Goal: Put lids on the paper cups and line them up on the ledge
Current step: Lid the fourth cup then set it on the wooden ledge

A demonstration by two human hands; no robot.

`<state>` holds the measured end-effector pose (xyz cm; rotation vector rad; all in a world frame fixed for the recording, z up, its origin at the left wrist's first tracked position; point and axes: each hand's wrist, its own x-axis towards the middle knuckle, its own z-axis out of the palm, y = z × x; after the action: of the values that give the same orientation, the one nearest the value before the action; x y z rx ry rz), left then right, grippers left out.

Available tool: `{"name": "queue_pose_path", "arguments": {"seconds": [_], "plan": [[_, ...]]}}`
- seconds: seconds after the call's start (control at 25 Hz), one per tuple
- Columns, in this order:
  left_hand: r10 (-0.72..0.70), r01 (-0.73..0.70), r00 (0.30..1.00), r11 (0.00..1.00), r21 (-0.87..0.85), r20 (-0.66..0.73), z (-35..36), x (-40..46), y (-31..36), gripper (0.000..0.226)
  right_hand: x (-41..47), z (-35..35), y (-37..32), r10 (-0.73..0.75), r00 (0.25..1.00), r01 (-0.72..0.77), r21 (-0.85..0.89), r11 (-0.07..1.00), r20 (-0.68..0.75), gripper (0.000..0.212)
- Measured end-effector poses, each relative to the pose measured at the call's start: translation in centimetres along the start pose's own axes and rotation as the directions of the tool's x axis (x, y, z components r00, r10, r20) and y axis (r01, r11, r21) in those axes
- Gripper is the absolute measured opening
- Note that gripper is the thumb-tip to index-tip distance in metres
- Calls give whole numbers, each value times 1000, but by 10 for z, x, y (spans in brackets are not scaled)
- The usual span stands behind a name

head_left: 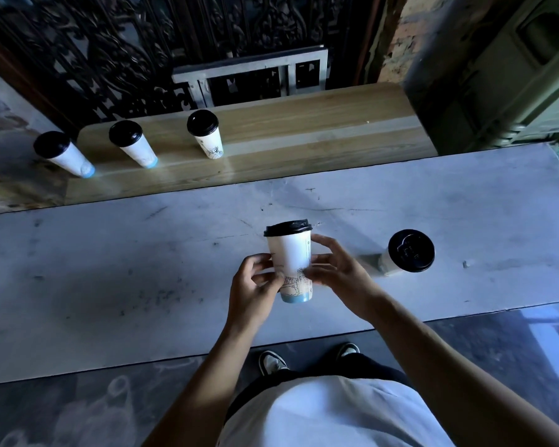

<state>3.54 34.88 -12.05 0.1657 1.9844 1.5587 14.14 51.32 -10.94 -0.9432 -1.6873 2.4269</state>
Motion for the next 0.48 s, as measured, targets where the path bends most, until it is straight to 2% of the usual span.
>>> {"name": "queue_pose_path", "arguments": {"seconds": [0.16,0.28,0.48], "plan": [[-9,8,999,1000,23,43,-12,27,9,47,28,20,-13,-55,993,36,-176,984,-105,70],[1,-4,998,999,37,66,-14,59,24,43,60,27,-28,-103,982,42,-351,935,-158,66],[52,-55,998,991,120,25,-9,138,66,36,143,21,-72,-203,975,122,-540,833,-93,44]]}}
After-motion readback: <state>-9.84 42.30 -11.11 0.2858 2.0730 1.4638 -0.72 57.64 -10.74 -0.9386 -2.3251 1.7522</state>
